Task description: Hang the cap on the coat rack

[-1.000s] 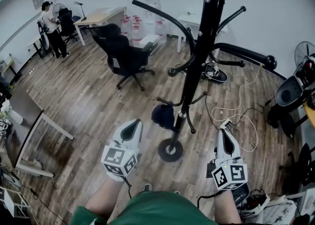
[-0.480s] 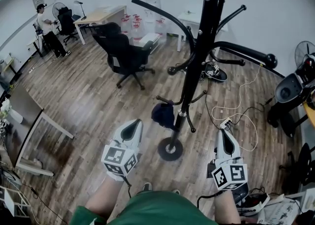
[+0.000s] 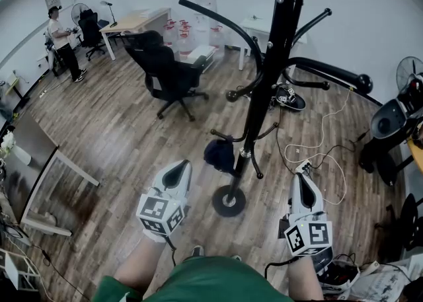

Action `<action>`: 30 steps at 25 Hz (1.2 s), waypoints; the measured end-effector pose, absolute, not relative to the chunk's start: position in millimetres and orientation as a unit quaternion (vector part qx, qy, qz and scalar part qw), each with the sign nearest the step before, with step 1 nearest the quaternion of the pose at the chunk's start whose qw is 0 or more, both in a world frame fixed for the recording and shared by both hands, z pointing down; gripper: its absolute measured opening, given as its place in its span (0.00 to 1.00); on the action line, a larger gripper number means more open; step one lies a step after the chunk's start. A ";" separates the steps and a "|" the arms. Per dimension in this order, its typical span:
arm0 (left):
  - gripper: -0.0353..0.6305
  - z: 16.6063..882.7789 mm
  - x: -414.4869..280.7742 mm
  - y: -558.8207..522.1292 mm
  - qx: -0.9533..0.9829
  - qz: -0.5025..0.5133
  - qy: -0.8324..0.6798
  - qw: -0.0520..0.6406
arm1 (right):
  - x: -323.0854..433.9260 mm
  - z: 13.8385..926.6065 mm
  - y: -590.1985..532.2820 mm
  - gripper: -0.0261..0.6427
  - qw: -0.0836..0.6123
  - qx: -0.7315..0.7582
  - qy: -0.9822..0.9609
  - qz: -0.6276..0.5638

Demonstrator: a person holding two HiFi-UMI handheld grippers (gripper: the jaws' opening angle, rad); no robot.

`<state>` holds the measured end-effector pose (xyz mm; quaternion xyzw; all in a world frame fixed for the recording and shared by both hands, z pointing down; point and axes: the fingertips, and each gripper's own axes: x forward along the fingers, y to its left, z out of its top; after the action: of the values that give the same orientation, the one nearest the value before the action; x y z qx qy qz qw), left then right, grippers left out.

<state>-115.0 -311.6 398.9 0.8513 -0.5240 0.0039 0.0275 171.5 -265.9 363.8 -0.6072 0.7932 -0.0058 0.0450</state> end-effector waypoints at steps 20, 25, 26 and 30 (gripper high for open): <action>0.08 407.0 -122.6 -312.3 0.852 0.007 -0.522 0.036 | 165.1 364.0 -261.9 0.04 0.036 -0.609 0.792 0.004; 0.08 410.2 -125.0 -314.7 0.854 0.004 -0.519 0.048 | 163.1 365.7 -262.7 0.04 0.036 -0.610 0.791 0.002; 0.08 411.1 -125.5 -315.1 0.854 0.004 -0.518 0.049 | 162.3 366.1 -262.7 0.04 0.036 -0.610 0.791 0.002; 0.08 414.7 -128.7 -316.4 0.855 0.006 -0.517 0.052 | 158.9 367.5 -261.7 0.04 0.036 -0.612 0.790 0.002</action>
<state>-128.7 -316.4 414.7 0.8546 -0.5167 0.0060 0.0518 158.9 -261.7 367.5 -0.6121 0.7900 0.0020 0.0358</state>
